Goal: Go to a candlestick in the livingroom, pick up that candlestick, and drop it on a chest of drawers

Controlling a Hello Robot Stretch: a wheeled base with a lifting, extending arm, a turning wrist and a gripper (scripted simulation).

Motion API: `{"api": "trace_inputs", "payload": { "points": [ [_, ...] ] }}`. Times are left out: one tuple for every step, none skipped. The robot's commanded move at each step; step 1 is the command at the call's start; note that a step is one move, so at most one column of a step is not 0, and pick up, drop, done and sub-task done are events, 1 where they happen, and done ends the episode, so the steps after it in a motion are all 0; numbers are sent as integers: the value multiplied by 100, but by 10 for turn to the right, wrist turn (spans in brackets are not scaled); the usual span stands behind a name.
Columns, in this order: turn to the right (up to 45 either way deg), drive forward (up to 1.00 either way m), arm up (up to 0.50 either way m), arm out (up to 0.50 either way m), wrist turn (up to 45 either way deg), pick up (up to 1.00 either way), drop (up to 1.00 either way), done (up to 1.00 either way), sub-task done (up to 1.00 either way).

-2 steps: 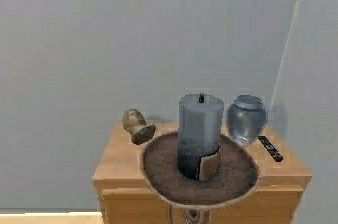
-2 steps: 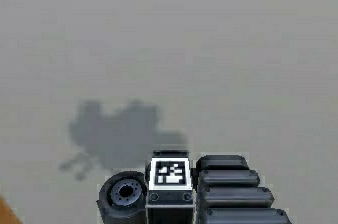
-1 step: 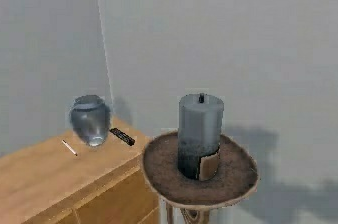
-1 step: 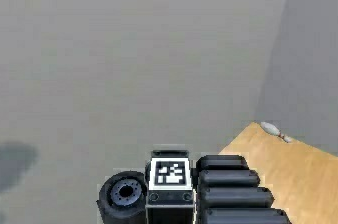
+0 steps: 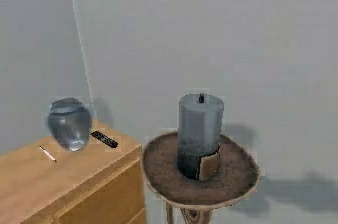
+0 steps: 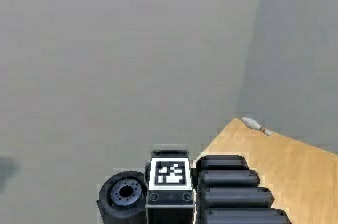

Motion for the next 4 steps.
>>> {"api": "trace_inputs", "payload": {
  "points": [
    [-450, 0, 0, 0, 0, 0, 0, 0, 0],
    [-360, 0, 0, 0, 0, 0, 0, 0, 0],
    [360, 0, 0, 0, 0, 0, 0, 0, 0],
    [0, 40, 0, 0, 0, 0, 0, 0, 0]
  ]
}}
